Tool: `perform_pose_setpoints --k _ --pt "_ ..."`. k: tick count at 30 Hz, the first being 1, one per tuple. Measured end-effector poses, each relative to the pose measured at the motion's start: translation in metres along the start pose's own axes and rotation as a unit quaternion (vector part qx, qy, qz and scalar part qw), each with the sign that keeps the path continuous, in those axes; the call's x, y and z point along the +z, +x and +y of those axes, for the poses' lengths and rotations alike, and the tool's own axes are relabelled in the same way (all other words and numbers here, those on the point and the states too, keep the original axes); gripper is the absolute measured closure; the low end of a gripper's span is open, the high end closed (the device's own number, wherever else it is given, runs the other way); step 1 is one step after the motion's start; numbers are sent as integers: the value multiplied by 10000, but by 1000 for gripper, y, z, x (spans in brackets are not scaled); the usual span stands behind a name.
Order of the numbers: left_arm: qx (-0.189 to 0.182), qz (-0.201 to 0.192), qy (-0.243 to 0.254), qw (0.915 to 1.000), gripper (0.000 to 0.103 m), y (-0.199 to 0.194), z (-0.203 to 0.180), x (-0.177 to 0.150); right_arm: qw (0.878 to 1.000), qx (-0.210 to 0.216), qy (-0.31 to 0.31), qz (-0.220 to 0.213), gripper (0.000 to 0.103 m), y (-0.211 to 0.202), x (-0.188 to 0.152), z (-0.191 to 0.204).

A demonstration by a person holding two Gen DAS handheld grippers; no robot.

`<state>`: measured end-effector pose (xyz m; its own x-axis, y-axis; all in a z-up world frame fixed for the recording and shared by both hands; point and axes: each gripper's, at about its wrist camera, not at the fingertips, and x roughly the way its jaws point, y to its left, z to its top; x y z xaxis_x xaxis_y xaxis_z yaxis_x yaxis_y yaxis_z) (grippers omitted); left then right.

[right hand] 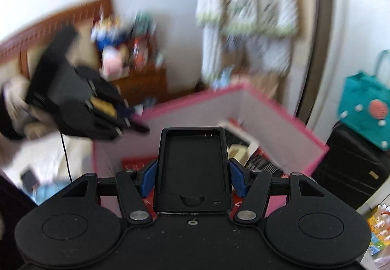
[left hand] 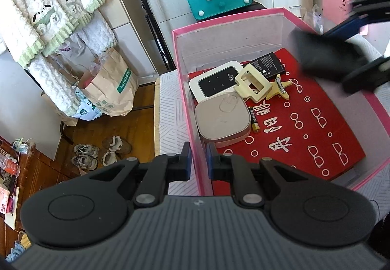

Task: Organize rigid objects
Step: 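Carry the phone case into the box and release it, then move the right gripper to the silver keys and grasp them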

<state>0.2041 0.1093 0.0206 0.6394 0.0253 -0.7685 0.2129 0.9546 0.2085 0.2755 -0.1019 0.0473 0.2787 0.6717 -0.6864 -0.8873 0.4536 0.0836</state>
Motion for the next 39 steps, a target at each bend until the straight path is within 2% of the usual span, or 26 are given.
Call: perform_pose_setpoints --k 4,9,11,14,16,19,21,25,29,31,32,35,39 --pt "-42 -31 -30 10000 91 0 2 -1 9929 229 -409 1093 37 52 12 -7" --pt "-120 -59 -93 9999 91 -1 5 -1 9774 624 -555 1940 37 86 14 -4" --pt "-133 -89 -86 9998 91 -2 5 -2 9705 580 -680 2239 37 98 11 -3" --pt "-156 -112 -96 9998 91 -2 5 -2 9645 282 -788 2505 37 110 6 -3" --pt "-170 -131 -97 9997 91 -2 6 -3 9661 153 -806 2446 37 109 6 -5" --pt "-199 -151 -108 9996 91 -2 7 -4 9696 -370 -913 2240 33 102 6 -7" --pt "-209 -170 -121 9996 91 -2 7 -4 9736 -481 -887 2047 33 90 4 -6" --pt "-213 -180 -129 9995 91 -1 8 -3 9868 -549 -613 1396 32 46 7 -4" --pt "-223 -218 -151 9994 91 -2 7 -4 9948 -915 -87 438 31 -6 4 -9" --pt "-244 -235 -171 9993 91 -1 8 -4 9917 -1226 379 -107 29 -31 -6 -18" --pt "-251 -236 -179 9992 91 -1 9 -3 9882 -1402 578 -227 26 -40 -12 -22" --pt "-242 -241 -161 9993 91 -1 9 -3 9778 -1852 913 -361 26 -53 -33 -41" --pt "-221 -252 -137 9993 91 -1 10 -3 9653 -1953 1669 -475 26 -59 -65 -69"
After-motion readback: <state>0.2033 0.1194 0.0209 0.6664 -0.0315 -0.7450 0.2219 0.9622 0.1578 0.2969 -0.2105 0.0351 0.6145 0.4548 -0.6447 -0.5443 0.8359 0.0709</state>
